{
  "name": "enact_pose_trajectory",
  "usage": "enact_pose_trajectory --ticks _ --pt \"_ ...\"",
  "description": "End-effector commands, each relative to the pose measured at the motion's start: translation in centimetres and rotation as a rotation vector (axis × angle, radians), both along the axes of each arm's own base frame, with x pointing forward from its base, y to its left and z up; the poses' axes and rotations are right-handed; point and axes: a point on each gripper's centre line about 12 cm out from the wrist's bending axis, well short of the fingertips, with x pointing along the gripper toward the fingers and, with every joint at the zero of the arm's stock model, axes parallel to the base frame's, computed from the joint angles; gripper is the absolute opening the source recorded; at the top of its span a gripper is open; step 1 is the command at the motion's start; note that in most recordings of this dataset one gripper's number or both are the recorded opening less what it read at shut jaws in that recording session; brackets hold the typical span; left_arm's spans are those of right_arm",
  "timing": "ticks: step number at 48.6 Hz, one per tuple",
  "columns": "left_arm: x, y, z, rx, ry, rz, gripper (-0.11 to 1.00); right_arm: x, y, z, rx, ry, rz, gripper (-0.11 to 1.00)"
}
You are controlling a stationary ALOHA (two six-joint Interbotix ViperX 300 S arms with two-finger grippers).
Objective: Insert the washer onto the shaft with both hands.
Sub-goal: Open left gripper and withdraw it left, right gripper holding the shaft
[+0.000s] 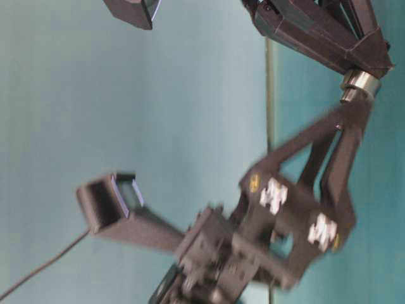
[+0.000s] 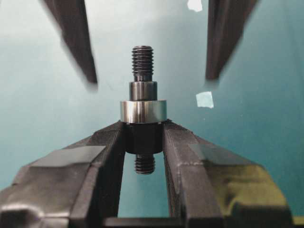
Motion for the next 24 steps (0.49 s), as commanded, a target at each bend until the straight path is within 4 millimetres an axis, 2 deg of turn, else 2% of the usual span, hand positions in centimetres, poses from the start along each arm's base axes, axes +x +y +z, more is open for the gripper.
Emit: enact_pose_trajectory --ticks 1,17,24 --pt "-0.8 -0.1 1.8 -0.002 -0.011 -0.002 0.96 0.6 0.1 0.8 0.002 -0.032 0.003 0.0" --pt "-4.7 0.2 3.2 0.013 0.059 -0.005 0.96 0.5 0.1 0.8 0.002 -0.029 0.003 0.0" --pt "-5.7 0.3 4.0 0.009 0.047 -0.005 0.95 0.5 0.1 0.8 0.003 -0.026 0.002 0.0"
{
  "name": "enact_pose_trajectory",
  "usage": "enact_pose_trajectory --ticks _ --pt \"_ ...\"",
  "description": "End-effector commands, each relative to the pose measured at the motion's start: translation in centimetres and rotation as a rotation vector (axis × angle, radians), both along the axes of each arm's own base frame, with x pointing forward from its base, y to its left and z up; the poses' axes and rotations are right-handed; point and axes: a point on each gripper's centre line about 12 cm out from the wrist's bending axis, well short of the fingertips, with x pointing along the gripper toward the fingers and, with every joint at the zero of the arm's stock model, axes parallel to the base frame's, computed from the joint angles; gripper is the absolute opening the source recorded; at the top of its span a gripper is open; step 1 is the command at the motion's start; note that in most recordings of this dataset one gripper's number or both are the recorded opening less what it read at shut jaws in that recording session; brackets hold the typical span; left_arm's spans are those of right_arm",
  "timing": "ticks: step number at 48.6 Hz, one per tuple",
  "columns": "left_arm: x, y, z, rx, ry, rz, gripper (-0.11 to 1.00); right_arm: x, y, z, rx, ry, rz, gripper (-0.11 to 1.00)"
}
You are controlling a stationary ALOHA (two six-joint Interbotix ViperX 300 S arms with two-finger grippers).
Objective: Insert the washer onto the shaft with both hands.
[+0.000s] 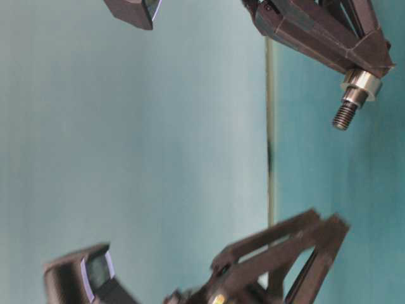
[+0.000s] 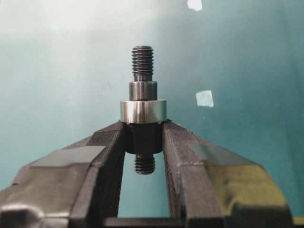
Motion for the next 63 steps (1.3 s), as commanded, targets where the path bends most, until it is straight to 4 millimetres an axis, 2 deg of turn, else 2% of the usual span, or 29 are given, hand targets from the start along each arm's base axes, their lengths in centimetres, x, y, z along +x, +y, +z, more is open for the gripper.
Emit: enact_pose_trajectory --ticks 1,7,20,28,63 --pt "-0.3 -0.1 1.6 -0.005 -0.046 -0.002 0.95 0.5 0.1 0.8 0.003 -0.031 0.002 0.0" --pt "-0.9 0.0 2.3 -0.005 -0.063 -0.003 0.95 0.5 0.1 0.8 0.003 -0.031 0.002 0.0" --pt "-2.3 0.1 2.2 -0.009 -0.032 0.003 0.95 0.5 0.1 0.8 0.003 -0.031 0.002 0.0" --pt "-2.4 0.1 2.7 -0.01 -0.047 0.003 0.95 0.5 0.1 0.8 0.003 -0.024 0.002 0.0" --pt "-2.5 0.1 2.6 -0.009 -0.044 0.002 0.95 0.5 0.1 0.7 0.001 -0.017 0.003 0.0"
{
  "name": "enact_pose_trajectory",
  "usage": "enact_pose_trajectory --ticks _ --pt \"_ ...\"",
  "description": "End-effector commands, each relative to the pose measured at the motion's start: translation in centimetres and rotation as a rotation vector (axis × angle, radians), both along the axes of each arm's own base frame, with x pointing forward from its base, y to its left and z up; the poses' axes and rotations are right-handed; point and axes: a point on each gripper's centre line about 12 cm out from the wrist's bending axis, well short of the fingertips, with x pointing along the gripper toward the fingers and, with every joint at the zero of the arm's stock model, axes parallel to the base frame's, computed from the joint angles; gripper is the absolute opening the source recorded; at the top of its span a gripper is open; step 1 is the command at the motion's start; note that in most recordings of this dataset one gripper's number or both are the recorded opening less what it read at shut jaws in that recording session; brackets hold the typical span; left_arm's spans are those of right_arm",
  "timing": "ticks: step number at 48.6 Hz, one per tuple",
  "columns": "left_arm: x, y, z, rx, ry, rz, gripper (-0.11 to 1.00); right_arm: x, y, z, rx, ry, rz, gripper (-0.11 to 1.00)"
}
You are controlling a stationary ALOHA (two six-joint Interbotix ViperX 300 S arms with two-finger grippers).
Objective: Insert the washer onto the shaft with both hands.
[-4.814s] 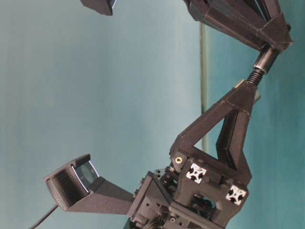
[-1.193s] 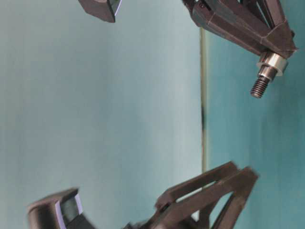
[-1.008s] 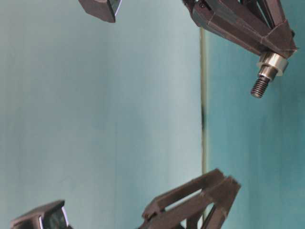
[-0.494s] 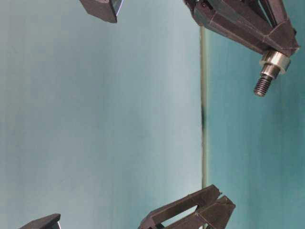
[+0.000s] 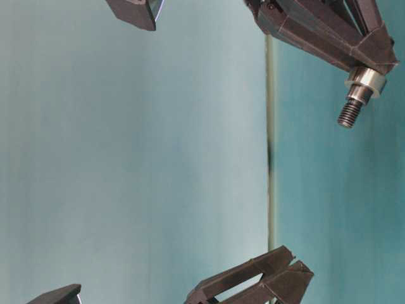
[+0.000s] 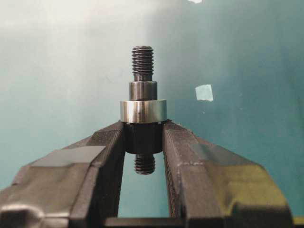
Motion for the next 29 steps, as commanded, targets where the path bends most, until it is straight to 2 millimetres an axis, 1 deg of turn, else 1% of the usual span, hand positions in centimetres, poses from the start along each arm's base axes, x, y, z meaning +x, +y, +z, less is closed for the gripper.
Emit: enact_pose_trajectory --ticks 1,29 --pt "0.23 -0.07 0.95 -0.001 -0.031 -0.003 0.95 0.55 0.11 0.82 0.002 -0.031 0.003 0.0" --pt "0.02 -0.05 0.58 0.0 -0.02 -0.003 0.95 0.55 0.11 0.82 0.002 -0.031 0.003 0.0"
